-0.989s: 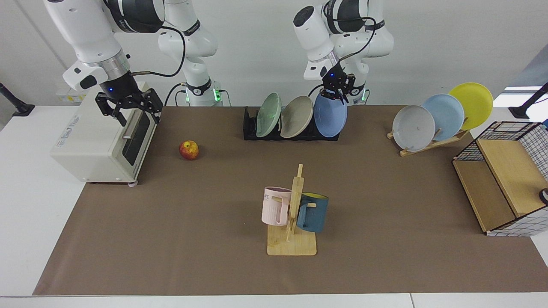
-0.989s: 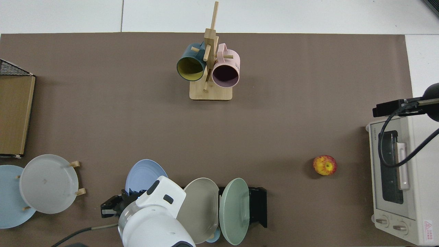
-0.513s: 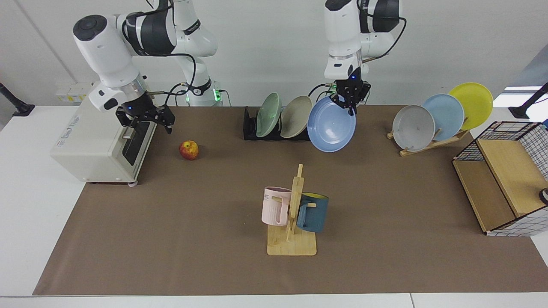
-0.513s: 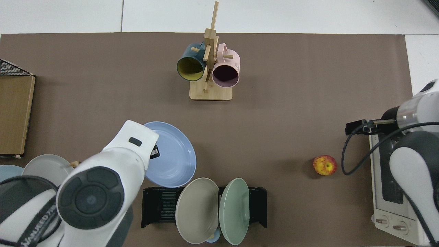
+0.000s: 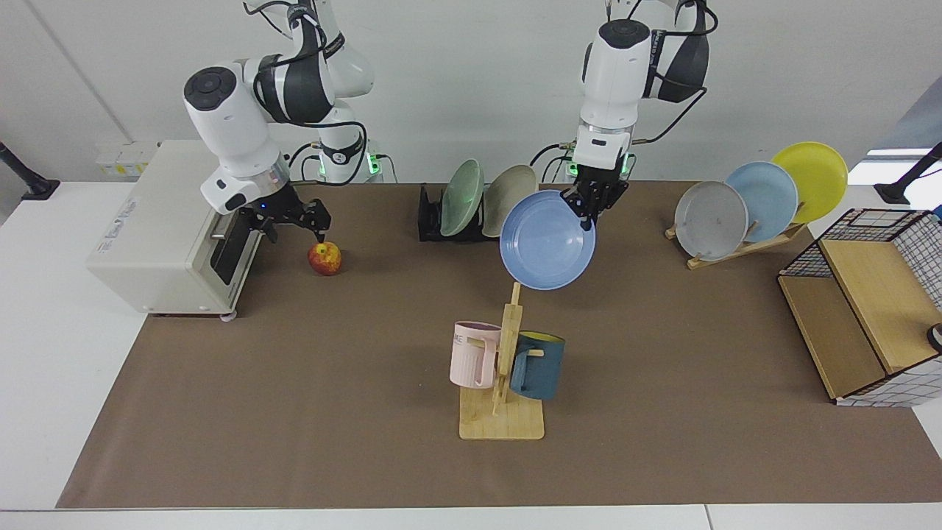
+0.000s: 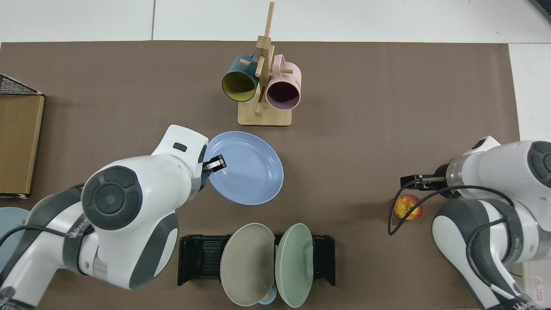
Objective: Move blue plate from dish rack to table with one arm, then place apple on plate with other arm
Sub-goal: 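Lower the blue plate onto the table while the right gripper grasps the apple, then release the plate and retract the left gripper while the right gripper lifts the apple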
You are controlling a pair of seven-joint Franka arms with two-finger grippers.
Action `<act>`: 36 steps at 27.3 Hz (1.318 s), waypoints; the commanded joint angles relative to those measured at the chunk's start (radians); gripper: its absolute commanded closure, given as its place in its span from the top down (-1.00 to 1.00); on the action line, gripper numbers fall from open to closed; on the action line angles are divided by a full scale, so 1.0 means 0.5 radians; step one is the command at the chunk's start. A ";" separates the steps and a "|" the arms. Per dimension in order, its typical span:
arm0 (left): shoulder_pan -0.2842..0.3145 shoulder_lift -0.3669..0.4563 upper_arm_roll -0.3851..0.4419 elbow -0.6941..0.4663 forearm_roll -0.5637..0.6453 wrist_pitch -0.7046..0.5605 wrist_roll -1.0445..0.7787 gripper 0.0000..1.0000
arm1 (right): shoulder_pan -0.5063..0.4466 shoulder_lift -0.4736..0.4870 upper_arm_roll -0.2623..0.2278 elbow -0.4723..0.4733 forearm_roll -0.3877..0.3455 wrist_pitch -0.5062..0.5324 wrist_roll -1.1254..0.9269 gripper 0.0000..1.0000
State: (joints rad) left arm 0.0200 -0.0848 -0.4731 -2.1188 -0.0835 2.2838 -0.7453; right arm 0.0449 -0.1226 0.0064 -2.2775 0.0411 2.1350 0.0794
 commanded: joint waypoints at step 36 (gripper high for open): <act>-0.022 0.654 -0.078 0.126 0.633 0.155 0.015 0.62 | -0.041 0.135 0.003 -0.575 0.007 0.798 -0.015 -0.92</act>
State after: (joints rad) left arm 0.0088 0.2601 -0.5099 -2.1292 0.1546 2.5157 -0.7449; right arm 0.0438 -0.0465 0.0033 -2.5744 0.0411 2.5300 0.0794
